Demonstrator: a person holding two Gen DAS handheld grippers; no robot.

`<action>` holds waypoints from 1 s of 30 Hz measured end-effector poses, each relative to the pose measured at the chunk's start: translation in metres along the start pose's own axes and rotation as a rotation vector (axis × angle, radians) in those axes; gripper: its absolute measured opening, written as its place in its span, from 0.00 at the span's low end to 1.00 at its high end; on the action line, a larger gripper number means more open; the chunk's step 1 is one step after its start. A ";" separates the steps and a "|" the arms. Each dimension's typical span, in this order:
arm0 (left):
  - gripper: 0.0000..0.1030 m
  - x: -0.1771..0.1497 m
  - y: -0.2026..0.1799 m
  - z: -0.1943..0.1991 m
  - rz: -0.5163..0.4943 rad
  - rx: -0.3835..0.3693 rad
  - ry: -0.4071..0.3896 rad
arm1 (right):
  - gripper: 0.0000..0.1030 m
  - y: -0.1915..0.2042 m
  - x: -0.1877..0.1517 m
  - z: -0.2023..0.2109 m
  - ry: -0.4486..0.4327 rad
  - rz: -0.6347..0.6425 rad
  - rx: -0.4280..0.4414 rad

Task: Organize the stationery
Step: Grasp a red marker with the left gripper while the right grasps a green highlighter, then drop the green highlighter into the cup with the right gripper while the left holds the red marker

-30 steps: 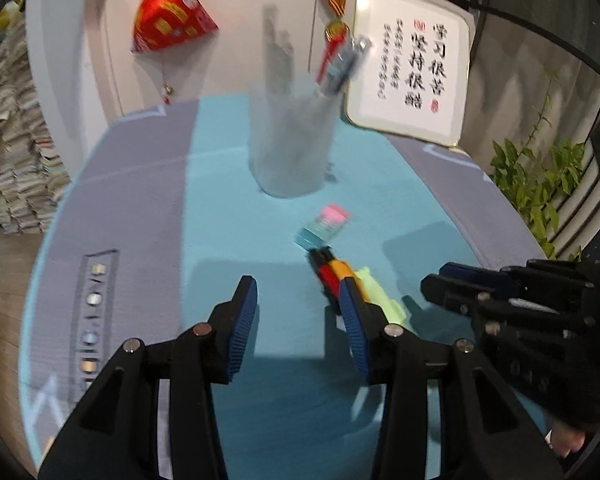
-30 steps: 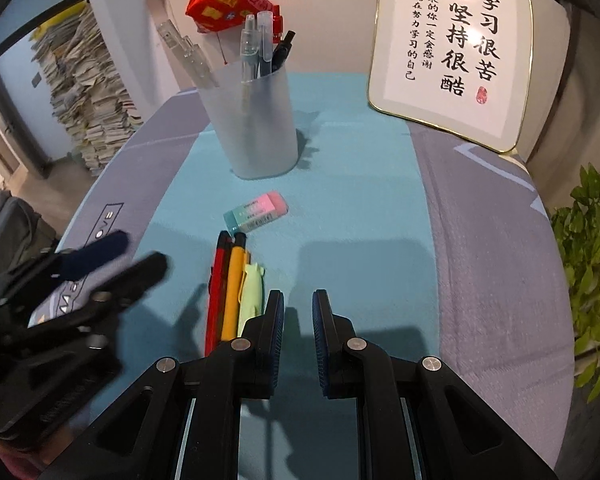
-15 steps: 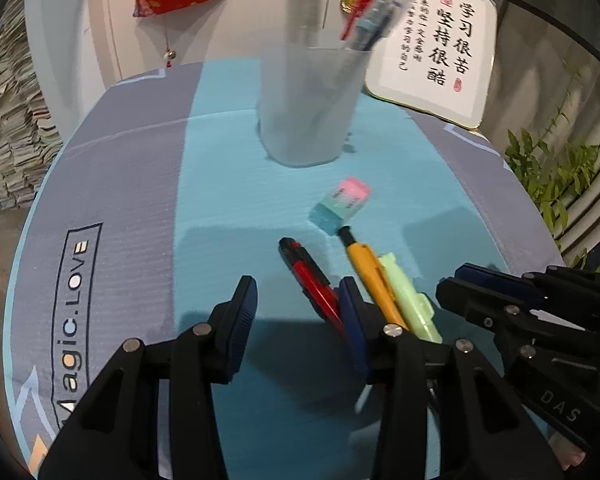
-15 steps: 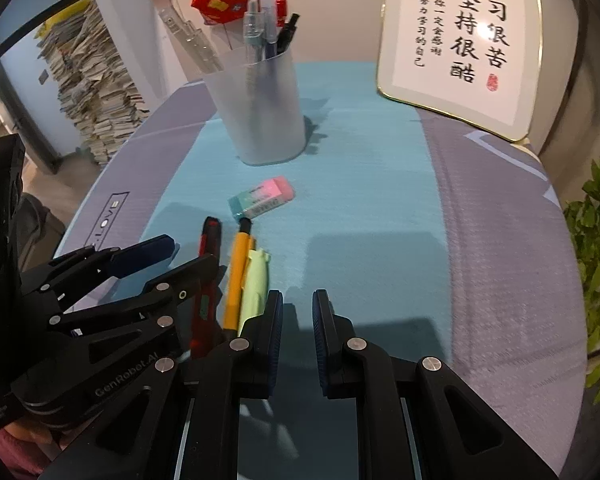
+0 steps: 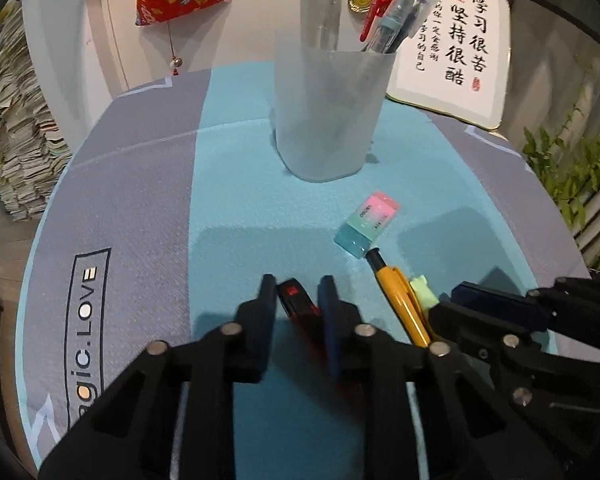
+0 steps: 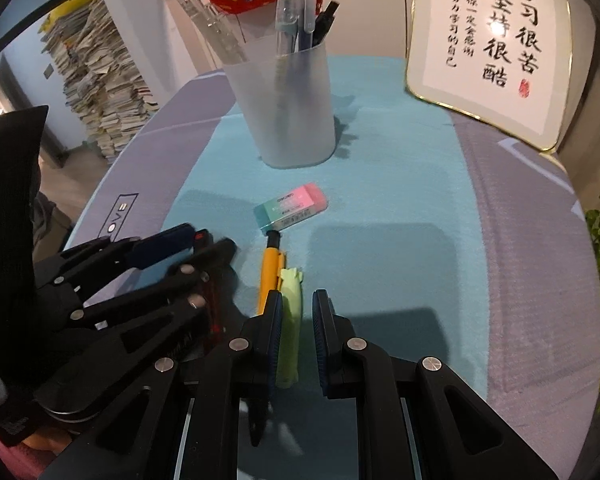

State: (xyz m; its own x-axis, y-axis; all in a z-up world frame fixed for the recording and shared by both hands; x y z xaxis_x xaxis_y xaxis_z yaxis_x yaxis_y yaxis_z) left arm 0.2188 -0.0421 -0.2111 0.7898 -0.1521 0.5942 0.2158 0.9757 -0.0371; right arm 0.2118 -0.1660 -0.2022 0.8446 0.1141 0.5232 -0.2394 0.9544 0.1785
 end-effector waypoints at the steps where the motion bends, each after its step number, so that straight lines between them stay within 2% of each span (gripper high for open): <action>1: 0.12 -0.001 0.002 0.001 0.004 -0.012 0.002 | 0.14 0.001 0.000 0.000 -0.001 0.006 -0.004; 6: 0.11 -0.008 0.014 0.009 0.008 -0.051 0.020 | 0.14 0.000 0.001 -0.009 0.026 0.005 -0.040; 13: 0.12 -0.014 0.017 0.014 0.009 -0.053 0.030 | 0.14 0.002 0.006 -0.015 0.029 0.021 -0.102; 16: 0.27 -0.015 0.013 0.015 -0.005 -0.060 0.028 | 0.14 0.007 0.008 -0.018 0.025 0.046 -0.114; 17: 0.35 -0.016 0.011 0.015 -0.014 -0.058 0.023 | 0.14 0.007 0.008 -0.018 0.023 0.042 -0.113; 18: 0.36 -0.017 0.009 0.015 -0.024 -0.054 0.019 | 0.14 0.007 0.008 -0.017 0.022 0.035 -0.109; 20: 0.35 -0.019 0.005 0.015 -0.051 -0.032 0.007 | 0.14 0.002 0.010 -0.015 0.014 0.000 -0.082; 22: 0.15 -0.019 0.003 0.015 -0.075 -0.006 0.001 | 0.14 -0.001 0.014 -0.008 -0.011 -0.025 -0.068; 23: 0.11 -0.018 0.004 0.015 -0.074 -0.018 0.007 | 0.14 -0.002 0.015 -0.002 -0.030 -0.030 -0.067; 26: 0.11 -0.015 0.010 0.019 -0.041 -0.031 -0.002 | 0.14 -0.004 0.022 0.022 -0.101 -0.045 -0.056; 30: 0.11 -0.008 0.013 0.041 -0.034 -0.030 -0.070 | 0.14 -0.004 0.030 0.053 -0.187 -0.052 -0.045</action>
Point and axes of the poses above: each gripper's, at about its wrist camera, not at the fingertips, and z roughly against the way its jaws point, y to its left, x to its top, the point moved 1 cm from there along -z, roughly the way its jaws point, and after that the axes turned 2 degrees about -z, right-handed, at the moved point
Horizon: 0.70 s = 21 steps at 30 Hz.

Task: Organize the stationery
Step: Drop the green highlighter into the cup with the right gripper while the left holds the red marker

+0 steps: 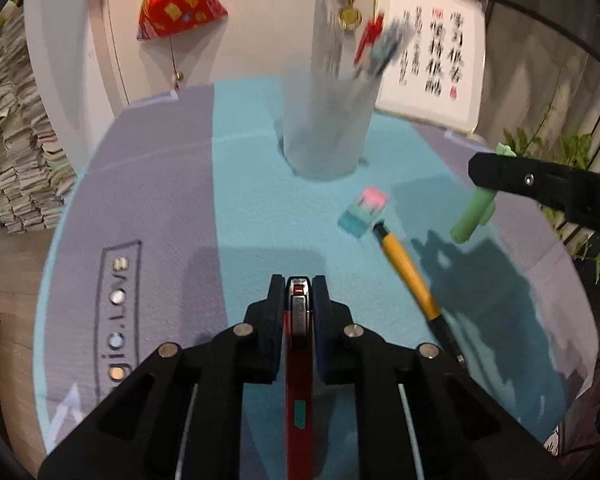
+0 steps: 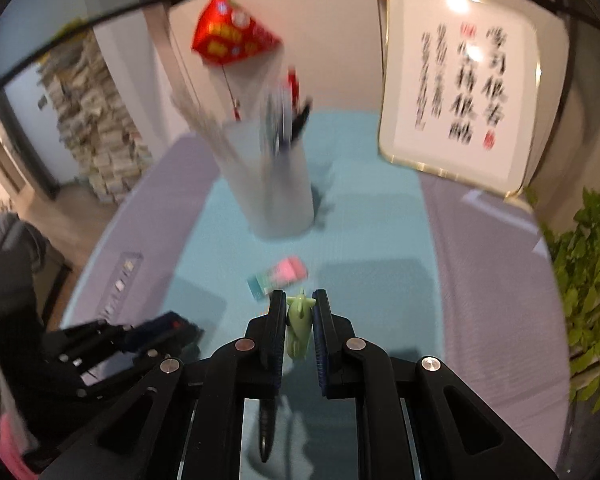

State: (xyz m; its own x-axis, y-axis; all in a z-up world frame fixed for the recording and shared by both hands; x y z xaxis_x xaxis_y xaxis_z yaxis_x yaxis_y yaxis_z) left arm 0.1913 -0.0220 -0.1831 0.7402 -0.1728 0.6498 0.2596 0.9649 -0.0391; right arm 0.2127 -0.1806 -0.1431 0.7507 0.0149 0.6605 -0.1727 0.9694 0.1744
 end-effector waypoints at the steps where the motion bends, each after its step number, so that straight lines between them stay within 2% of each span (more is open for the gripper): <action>1: 0.11 0.002 0.000 0.005 0.001 -0.002 -0.014 | 0.14 0.001 0.003 0.006 -0.021 0.001 0.001; 6: 0.11 0.009 0.003 0.034 0.012 -0.014 -0.091 | 0.14 0.007 0.019 0.025 -0.084 -0.007 0.033; 14: 0.11 0.013 0.012 0.056 0.055 -0.027 -0.153 | 0.14 0.014 0.044 0.043 -0.148 -0.007 0.048; 21: 0.11 0.015 0.020 0.076 0.073 -0.034 -0.204 | 0.14 0.036 0.098 0.052 -0.247 0.009 0.047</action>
Point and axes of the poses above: each gripper's, at about its wrist camera, not at the fingertips, and z roughly against the way its jaws point, y to its left, x to its top, the point moved 1 cm from there along -z, roughly the way its jaws point, and after that the axes turned 2 degrees about -z, right-handed, at the moved point
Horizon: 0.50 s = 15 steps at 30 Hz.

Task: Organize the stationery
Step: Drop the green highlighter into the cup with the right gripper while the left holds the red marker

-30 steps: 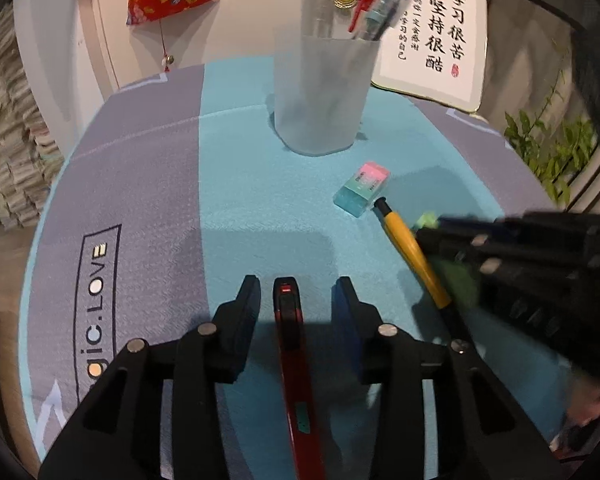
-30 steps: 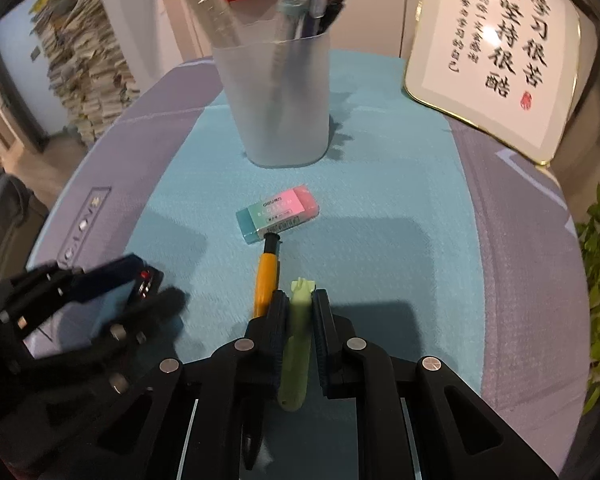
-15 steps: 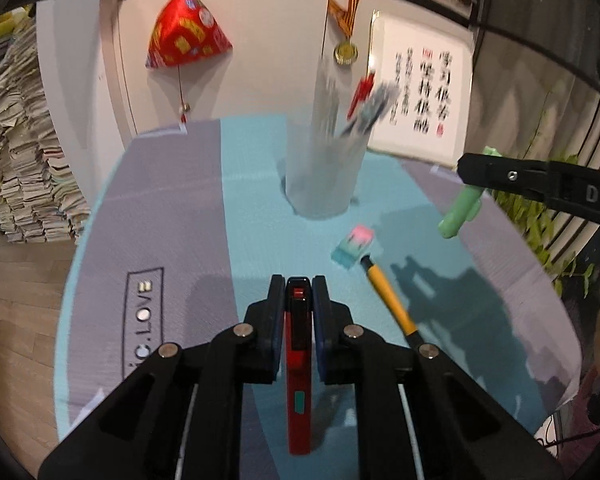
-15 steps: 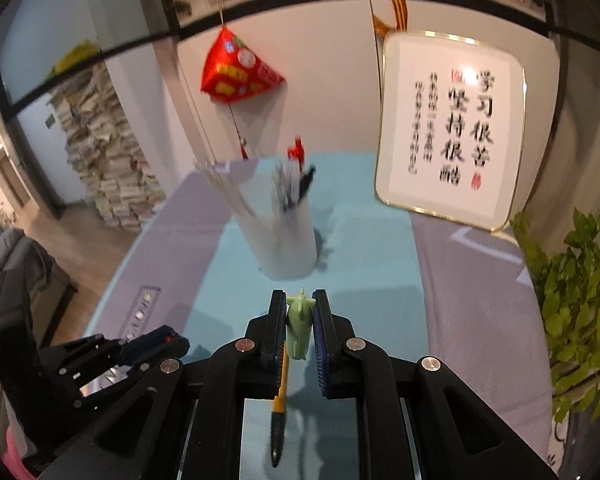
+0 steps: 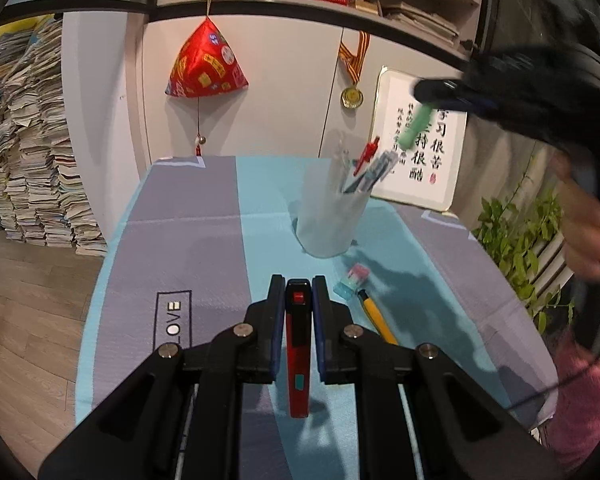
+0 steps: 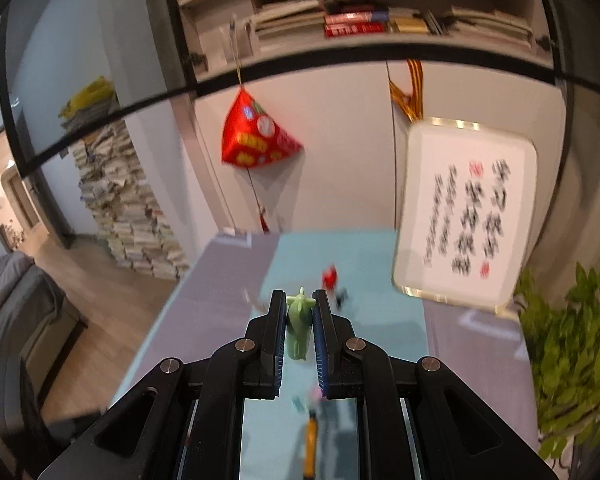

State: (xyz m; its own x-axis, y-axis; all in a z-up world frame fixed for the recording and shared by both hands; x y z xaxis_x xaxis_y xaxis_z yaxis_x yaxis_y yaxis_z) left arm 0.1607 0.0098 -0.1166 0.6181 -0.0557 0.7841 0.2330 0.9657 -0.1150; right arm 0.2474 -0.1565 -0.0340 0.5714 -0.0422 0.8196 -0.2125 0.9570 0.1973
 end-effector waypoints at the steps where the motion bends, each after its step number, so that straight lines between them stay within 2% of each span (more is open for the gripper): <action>1: 0.11 0.001 0.001 0.002 0.003 0.000 -0.007 | 0.14 0.003 0.008 -0.005 -0.005 0.003 0.001; 6: 0.11 0.004 0.010 0.013 0.011 0.006 -0.035 | 0.13 0.011 0.021 -0.048 0.038 0.000 -0.030; 10: 0.11 0.005 0.018 0.019 0.018 0.012 -0.052 | 0.13 0.006 0.010 -0.082 0.113 -0.020 -0.057; 15: 0.11 0.006 0.023 0.020 0.025 0.015 -0.058 | 0.14 -0.002 -0.003 -0.103 0.160 -0.039 -0.080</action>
Point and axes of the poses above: each gripper's, at about its wrist camera, not at the fingertips, and z roughly against the way its jaws point, y to its left, x to its top, the point moved 1 cm from there along -z, roughly the way its jaws point, and after that the axes turned 2 degrees about -z, right-handed, at the moved point
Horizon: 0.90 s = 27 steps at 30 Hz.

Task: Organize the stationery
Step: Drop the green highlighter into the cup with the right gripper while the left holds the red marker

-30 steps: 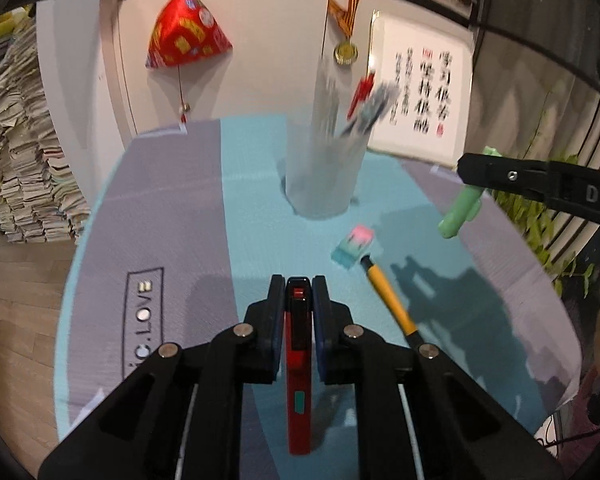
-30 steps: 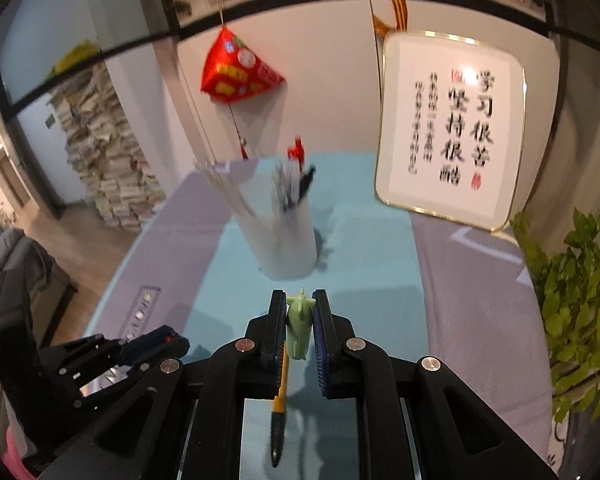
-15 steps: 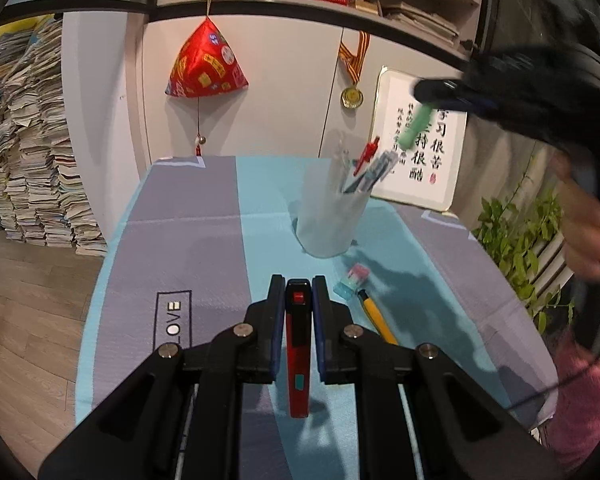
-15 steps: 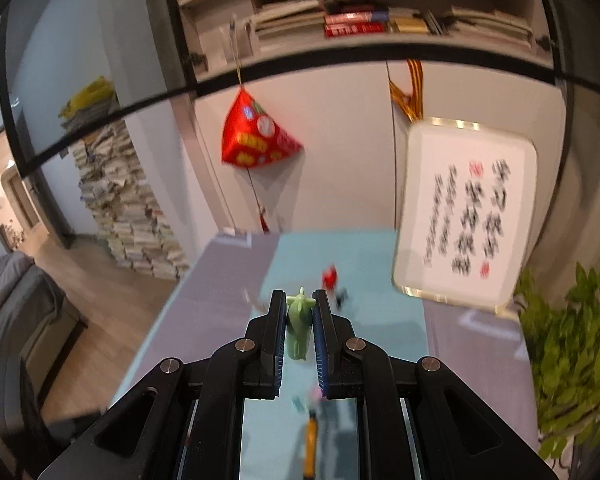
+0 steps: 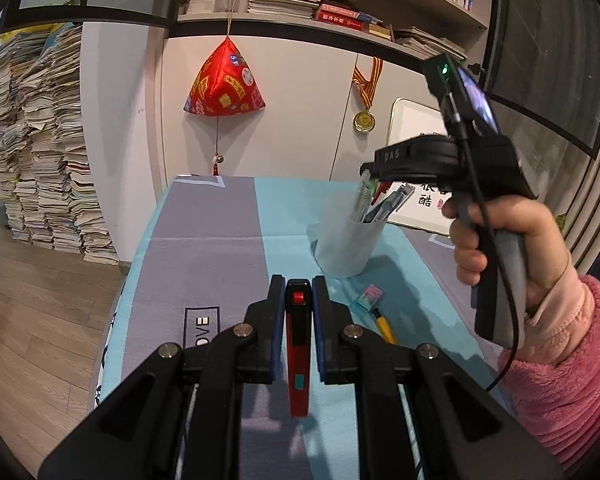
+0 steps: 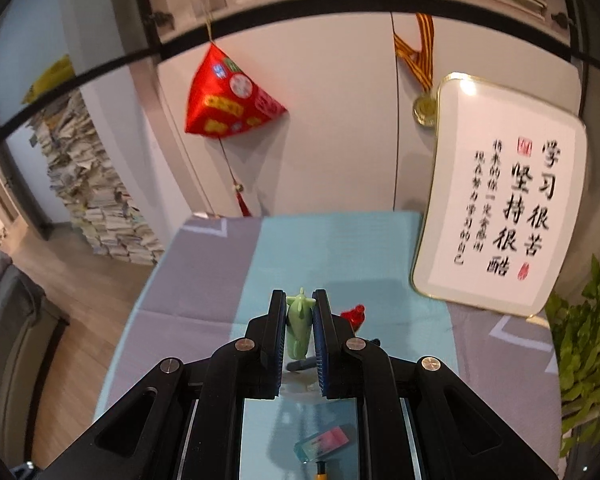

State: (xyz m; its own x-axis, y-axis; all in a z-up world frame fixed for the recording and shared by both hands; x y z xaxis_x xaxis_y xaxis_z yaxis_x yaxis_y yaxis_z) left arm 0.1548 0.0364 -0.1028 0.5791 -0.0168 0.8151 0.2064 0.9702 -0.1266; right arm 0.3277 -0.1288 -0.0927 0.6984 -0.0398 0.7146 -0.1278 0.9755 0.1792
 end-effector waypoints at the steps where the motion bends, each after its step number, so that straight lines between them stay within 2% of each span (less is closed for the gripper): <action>1: 0.11 0.000 0.000 0.000 0.000 0.000 0.000 | 0.14 -0.001 -0.001 -0.002 0.006 -0.004 0.002; 14: 0.11 -0.001 -0.004 -0.002 -0.008 -0.003 0.012 | 0.14 -0.008 -0.005 0.003 0.010 -0.026 0.028; 27: 0.11 0.001 -0.013 0.000 -0.015 -0.006 0.010 | 0.14 -0.016 -0.013 0.031 -0.022 -0.044 0.059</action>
State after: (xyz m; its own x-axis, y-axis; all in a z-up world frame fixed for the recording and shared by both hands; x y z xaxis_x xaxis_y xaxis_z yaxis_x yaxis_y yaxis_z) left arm 0.1528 0.0240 -0.1003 0.5834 -0.0335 0.8115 0.2196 0.9685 -0.1178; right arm 0.2990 -0.1510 -0.0840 0.6887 -0.0875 0.7197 -0.1390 0.9584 0.2495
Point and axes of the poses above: each gripper's, at about its wrist camera, not at the fingertips, and z roughly against the way its jaws point, y to its left, x to its top, the point moved 1 cm from there along -z, roughly the way its jaws point, and after that the axes turned 2 degrees about -z, right-handed, at the moved point
